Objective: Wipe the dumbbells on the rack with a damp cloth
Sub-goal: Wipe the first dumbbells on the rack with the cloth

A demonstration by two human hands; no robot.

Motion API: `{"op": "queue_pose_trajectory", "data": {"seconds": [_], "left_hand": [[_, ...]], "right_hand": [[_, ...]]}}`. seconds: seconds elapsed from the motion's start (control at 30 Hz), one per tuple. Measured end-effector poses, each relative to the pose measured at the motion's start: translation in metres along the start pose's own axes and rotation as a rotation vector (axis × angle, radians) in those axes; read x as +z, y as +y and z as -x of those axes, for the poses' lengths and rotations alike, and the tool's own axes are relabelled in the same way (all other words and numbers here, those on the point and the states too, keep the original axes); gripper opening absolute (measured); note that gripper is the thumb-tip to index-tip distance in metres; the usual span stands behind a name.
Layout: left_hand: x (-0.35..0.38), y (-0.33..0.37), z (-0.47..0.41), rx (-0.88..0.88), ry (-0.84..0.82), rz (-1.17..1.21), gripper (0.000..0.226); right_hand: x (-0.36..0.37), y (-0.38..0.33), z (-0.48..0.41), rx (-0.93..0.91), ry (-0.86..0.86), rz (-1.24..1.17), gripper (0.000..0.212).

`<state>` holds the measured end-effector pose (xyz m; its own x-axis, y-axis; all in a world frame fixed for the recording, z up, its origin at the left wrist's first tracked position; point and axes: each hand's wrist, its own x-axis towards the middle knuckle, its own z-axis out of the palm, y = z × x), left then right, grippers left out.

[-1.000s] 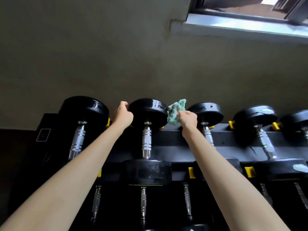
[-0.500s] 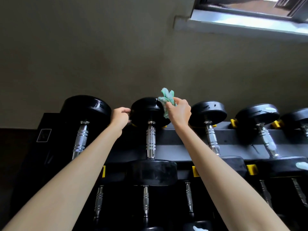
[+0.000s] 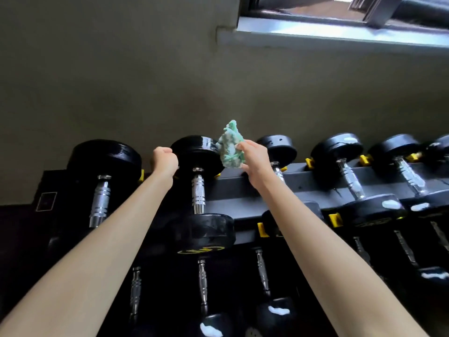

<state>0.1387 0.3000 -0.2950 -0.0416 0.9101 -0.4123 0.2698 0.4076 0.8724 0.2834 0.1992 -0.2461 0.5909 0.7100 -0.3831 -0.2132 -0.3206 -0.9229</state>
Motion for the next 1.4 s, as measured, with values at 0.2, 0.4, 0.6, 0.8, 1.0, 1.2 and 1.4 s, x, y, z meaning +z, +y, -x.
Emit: {"op": "queue_pose_trajectory", "data": {"seconds": [0.2, 0.4, 0.6, 0.8, 1.0, 1.2, 1.4], "left_hand": [[0.057, 0.020, 0.056, 0.127, -0.051, 0.006, 0.038], [0.130, -0.005, 0.117, 0.089, -0.249, -0.070, 0.028], [0.158, -0.044, 0.160, -0.089, -0.384, -0.216, 0.025], [0.151, -0.061, 0.162, -0.100, -0.335, -0.233, 0.031], [0.147, -0.061, 0.162, -0.077, -0.335, -0.225, 0.033], [0.138, -0.058, 0.156, -0.106, -0.405, -0.207, 0.038], [0.127, -0.061, 0.151, -0.191, -0.453, -0.090, 0.043]], "right_hand": [[-0.107, -0.003, 0.005, 0.021, 0.132, -0.083, 0.025], [-0.208, 0.032, -0.004, 0.032, 0.215, 0.069, 0.026], [-0.247, 0.094, -0.005, 0.172, 0.247, 0.336, 0.036], [-0.238, 0.099, 0.008, 0.135, 0.169, 0.500, 0.030], [-0.225, 0.086, 0.029, -0.022, 0.235, 0.498, 0.035], [-0.196, 0.081, 0.054, -0.308, 0.189, 0.632, 0.035], [-0.161, 0.073, 0.068, -0.362, 0.057, 0.770, 0.035]]}}
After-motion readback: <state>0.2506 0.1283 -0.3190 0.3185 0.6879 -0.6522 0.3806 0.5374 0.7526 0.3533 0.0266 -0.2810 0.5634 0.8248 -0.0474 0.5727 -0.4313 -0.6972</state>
